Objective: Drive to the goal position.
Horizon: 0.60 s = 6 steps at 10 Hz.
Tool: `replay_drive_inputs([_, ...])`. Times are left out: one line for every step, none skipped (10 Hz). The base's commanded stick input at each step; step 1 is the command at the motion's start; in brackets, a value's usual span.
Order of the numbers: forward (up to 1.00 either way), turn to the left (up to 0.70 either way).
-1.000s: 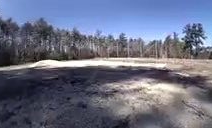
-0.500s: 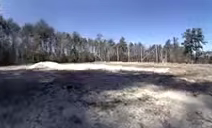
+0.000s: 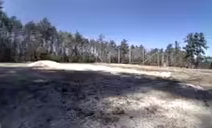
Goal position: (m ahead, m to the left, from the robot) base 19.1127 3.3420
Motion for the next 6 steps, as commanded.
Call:
replay_drive_inputs([0.7, 0.0])
replay_drive_inputs([0.7, 0.0])
replay_drive_inputs([0.7, 0.0])
replay_drive_inputs([0.7, 0.0])
replay_drive_inputs([0.7, 0.0])
replay_drive_inputs([0.7, 0.0])
